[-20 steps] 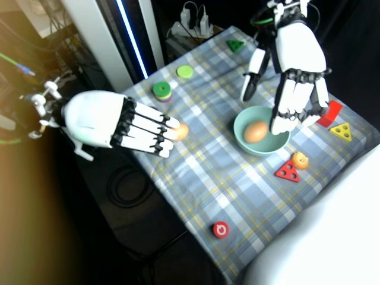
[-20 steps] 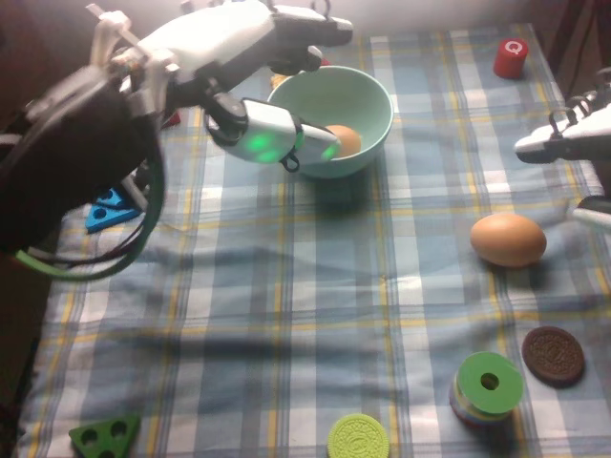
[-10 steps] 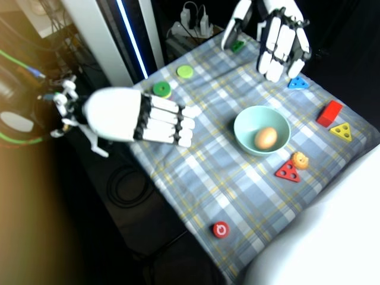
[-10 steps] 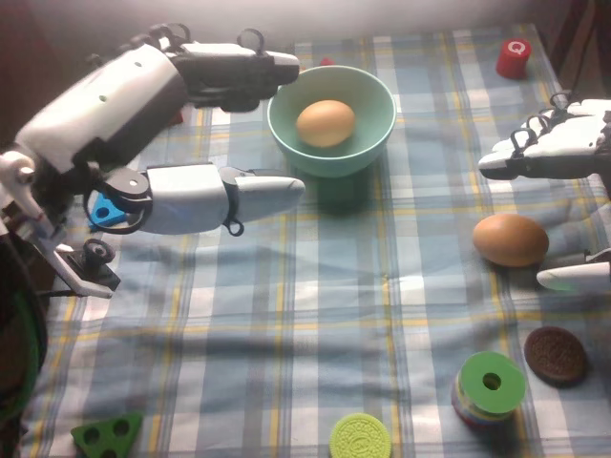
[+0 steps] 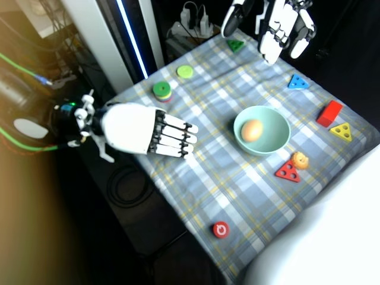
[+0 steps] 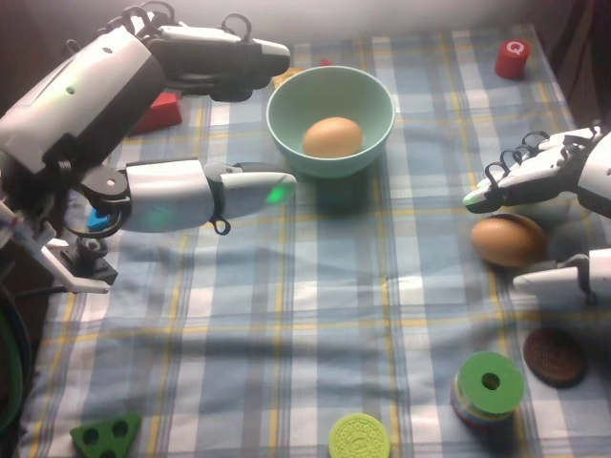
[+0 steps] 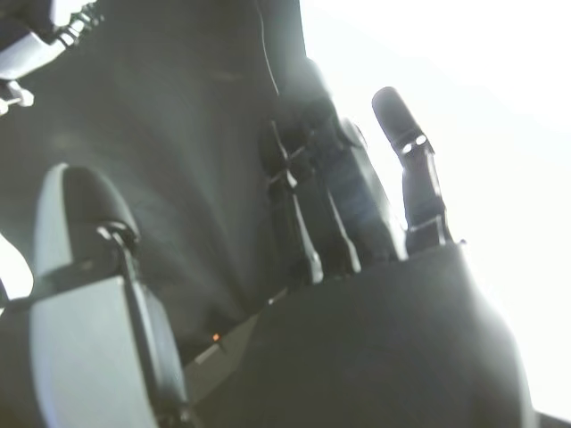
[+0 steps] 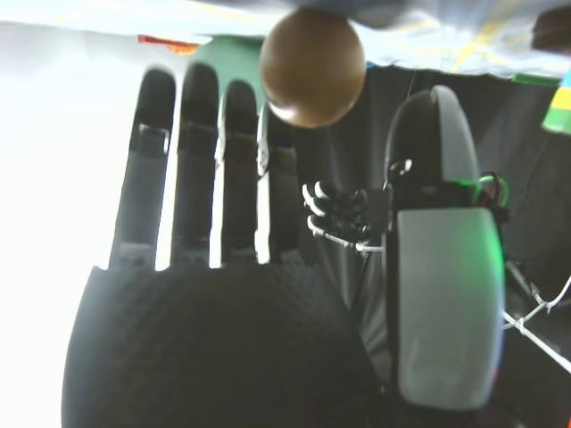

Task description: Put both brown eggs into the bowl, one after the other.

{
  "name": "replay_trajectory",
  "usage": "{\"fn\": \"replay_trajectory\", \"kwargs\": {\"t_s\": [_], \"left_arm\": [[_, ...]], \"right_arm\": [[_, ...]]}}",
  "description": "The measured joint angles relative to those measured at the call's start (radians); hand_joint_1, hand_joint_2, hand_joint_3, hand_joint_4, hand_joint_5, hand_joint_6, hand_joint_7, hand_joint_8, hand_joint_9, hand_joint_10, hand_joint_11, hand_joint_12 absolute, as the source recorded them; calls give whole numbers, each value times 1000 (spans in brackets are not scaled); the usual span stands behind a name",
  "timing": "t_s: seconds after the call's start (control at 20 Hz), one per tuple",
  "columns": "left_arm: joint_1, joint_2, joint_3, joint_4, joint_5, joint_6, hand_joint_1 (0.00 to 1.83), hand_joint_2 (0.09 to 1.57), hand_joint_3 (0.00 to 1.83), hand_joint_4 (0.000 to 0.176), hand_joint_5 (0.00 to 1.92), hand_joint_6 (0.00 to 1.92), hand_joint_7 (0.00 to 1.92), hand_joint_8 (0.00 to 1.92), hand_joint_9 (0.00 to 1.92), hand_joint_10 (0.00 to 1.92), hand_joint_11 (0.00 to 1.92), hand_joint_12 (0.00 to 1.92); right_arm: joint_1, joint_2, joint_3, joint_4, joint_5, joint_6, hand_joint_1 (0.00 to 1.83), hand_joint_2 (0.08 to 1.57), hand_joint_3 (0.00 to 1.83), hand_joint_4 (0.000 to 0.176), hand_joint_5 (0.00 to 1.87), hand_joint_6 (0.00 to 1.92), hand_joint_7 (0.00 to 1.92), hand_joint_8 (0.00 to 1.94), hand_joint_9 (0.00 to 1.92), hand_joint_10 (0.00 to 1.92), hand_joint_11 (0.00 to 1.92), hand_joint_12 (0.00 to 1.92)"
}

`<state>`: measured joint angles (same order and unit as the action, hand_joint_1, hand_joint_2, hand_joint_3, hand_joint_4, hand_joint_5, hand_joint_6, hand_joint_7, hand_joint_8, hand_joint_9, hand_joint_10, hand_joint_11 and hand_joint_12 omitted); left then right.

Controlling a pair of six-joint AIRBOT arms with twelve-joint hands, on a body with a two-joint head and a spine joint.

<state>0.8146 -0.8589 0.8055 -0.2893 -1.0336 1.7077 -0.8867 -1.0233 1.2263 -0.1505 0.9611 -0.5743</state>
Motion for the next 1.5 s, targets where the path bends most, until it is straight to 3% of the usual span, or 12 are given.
{"fn": "replay_trajectory", "kwargs": {"t_s": [0.2,0.25,0.3,0.35,0.7,0.8,1.0,1.1,1.2,1.3,1.35,1.5], "left_arm": [[0,2,-3,-2,-8,-8,862,926,4,0,657,1,717,0,769,0,0,1184],[3,2,-3,-2,-12,-10,860,921,1,0,662,4,719,1,774,2,0,1178],[3,2,-3,-2,-10,-11,849,923,2,0,664,5,713,0,772,1,0,1176],[3,2,-3,-2,-12,-11,837,930,2,0,659,2,704,0,765,0,0,1200],[7,2,-3,-7,-14,-11,904,899,0,0,663,2,724,5,778,21,0,1114],[12,2,-3,-11,-13,-11,918,891,0,0,663,1,717,1,765,15,0,1090],[13,2,-3,-11,-15,-12,927,883,0,0,653,2,713,1,770,17,0,1084],[24,3,-3,-14,-18,-12,926,890,1,0,627,0,696,0,755,10,0,1051],[26,3,-3,-20,-15,-12,932,889,0,27,589,0,683,0,741,3,0,1034],[31,4,-3,-24,-19,-12,908,902,2,40,579,3,697,3,745,4,0,931],[35,4,-3,-24,-17,-12,870,908,4,51,590,6,720,11,763,11,11,925],[57,10,-3,-43,-2,-12,857,925,3,51,637,7,744,9,769,10,6,880]], "right_arm": [[14,-11,2,-15,-8,1,952,1116,0,0,848,3,975,14,1106,93,718,1003],[18,-13,2,-19,-12,1,1041,1152,0,0,899,861,1029,12,1154,161,750,1152],[22,-14,2,-22,-13,1,1210,1136,0,0,863,947,1044,860,1225,236,867,1176],[23,-14,2,-22,-8,1,1243,1144,1,0,845,971,1017,1093,1222,254,886,1170],[38,-14,9,-28,-11,1,1271,1097,0,0,1107,537,994,1190,1121,635,889,1180],[63,-16,18,-42,-27,1,1233,1125,0,0,992,808,963,1185,1054,772,864,1230],[160,-28,45,-55,-27,-22,1260,1123,0,0,1017,675,970,1254,1058,1027,947,1371],[232,-57,72,-60,-28,-40,1202,1081,0,0,1085,732,867,1417,873,1558,845,1748],[295,-93,97,-66,-31,-56,1247,1156,0,0,1042,578,835,1470,778,1401,658,1627],[342,-120,108,-71,-32,-87,1361,1101,0,0,1110,483,1020,1056,878,1312,608,1414],[361,-128,108,-71,-36,-103,1376,1092,6,0,1016,795,1098,808,868,1261,542,1267],[409,-179,144,-79,-57,-116,1300,1095,2,0,1123,434,1009,1171,1002,1139,808,1443]]}}
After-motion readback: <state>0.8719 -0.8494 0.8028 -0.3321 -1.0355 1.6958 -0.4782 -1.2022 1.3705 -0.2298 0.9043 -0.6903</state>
